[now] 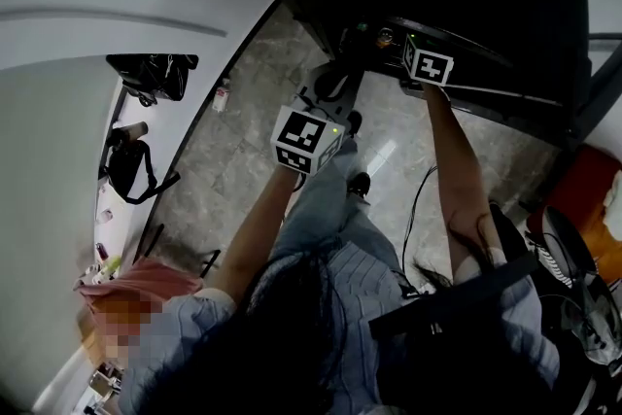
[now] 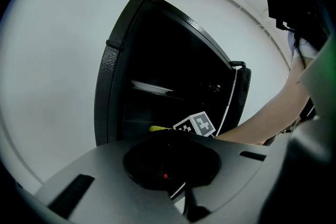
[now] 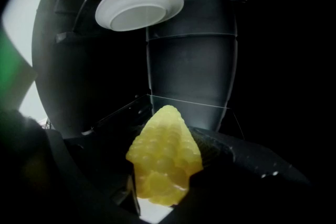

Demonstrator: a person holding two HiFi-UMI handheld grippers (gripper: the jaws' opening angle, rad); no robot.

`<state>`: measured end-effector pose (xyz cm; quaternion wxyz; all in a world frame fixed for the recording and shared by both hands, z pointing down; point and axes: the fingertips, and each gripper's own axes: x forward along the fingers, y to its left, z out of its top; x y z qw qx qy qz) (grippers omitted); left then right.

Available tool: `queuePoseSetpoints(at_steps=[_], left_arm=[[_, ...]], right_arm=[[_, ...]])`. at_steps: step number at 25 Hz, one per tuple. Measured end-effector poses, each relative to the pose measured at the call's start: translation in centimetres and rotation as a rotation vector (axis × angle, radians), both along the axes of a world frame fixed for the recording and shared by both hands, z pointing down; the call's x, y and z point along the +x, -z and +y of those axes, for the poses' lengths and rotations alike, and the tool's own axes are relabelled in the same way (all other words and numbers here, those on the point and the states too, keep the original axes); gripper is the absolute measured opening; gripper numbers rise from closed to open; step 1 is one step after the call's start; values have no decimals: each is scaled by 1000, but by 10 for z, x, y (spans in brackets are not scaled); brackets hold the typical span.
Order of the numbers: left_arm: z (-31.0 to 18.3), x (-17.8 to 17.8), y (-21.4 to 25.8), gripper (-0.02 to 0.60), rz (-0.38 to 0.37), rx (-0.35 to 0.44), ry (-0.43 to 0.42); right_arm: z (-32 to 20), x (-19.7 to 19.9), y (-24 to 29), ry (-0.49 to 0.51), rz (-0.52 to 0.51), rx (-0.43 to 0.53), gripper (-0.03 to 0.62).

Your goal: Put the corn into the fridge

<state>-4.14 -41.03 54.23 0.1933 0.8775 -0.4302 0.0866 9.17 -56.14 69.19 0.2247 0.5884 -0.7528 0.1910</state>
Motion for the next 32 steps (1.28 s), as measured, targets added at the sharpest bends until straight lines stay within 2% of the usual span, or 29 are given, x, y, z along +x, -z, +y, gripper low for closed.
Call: queuePoseSetpoints(at_steps=[4,7,14,21,32], left_arm=[[2,-5,-2,9,-5,-11,12],[4,-6,-3,9,-10,-13,12],[5,-6,-1,9,-15,-9,24],[6,-1,3,9,-15,-2,11],[15,-3,8,9,-11,1,16]], right_arm=[[1,-2,-12,1,35,-67,247],[4,0,-16,9,89,-72,247],[8,-4,-17,19,17,-87,250],[16,-10,-9,81,61,-77,267],[29,-8,8,35,31,-83,270]])
